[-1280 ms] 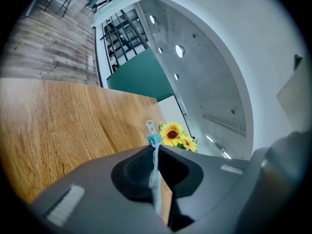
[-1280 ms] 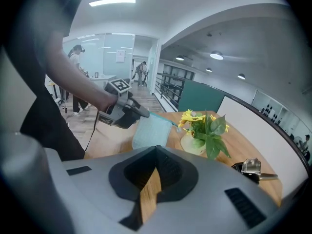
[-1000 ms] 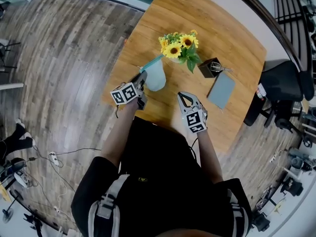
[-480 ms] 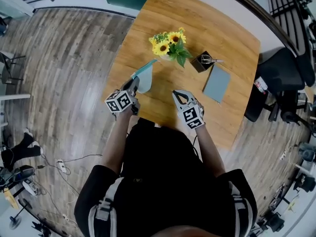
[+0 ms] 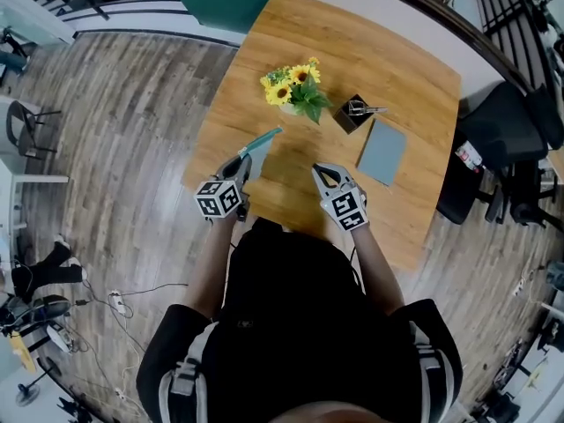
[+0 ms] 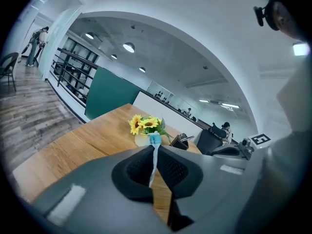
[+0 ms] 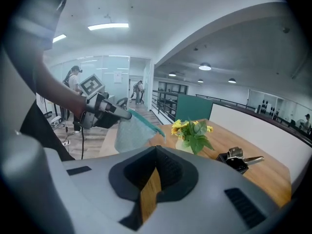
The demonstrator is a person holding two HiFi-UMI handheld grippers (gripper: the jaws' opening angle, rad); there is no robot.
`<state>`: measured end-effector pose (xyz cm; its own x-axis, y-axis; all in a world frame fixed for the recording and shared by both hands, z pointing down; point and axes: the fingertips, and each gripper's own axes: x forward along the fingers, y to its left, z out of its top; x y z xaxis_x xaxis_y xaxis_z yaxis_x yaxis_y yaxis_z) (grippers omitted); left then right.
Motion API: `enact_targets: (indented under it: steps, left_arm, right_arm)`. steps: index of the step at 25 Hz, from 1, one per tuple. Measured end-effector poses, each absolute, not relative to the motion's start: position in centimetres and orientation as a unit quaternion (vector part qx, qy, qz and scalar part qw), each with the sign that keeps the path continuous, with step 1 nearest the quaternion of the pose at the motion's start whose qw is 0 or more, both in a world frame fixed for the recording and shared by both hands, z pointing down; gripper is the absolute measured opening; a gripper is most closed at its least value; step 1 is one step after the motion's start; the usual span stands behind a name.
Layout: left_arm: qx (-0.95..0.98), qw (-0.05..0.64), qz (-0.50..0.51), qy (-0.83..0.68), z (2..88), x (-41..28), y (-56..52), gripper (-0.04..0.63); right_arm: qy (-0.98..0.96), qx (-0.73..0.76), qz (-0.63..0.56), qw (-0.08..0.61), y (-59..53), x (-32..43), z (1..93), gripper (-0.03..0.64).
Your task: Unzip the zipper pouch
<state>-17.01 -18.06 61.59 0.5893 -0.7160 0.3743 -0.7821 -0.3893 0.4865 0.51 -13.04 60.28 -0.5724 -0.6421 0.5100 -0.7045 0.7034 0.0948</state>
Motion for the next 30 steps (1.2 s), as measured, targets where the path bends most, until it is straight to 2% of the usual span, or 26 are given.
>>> enact_targets:
  steps: [13,30]
  left_arm:
    - [0.851,0.241,0.089,-0.458,58.9,-10.2,-13.0,0.008]
    - [0.855,0.132,0.147,-0.48,56.9,-6.0,-8.5,0.008]
  right_arm:
    - [-0.911,0.33,0.065,0.239,-9.8,2.1,60.2,0.003]
    - [-0.932,0.283,0.044,0.222,-7.0,3.3,59.1,0.003]
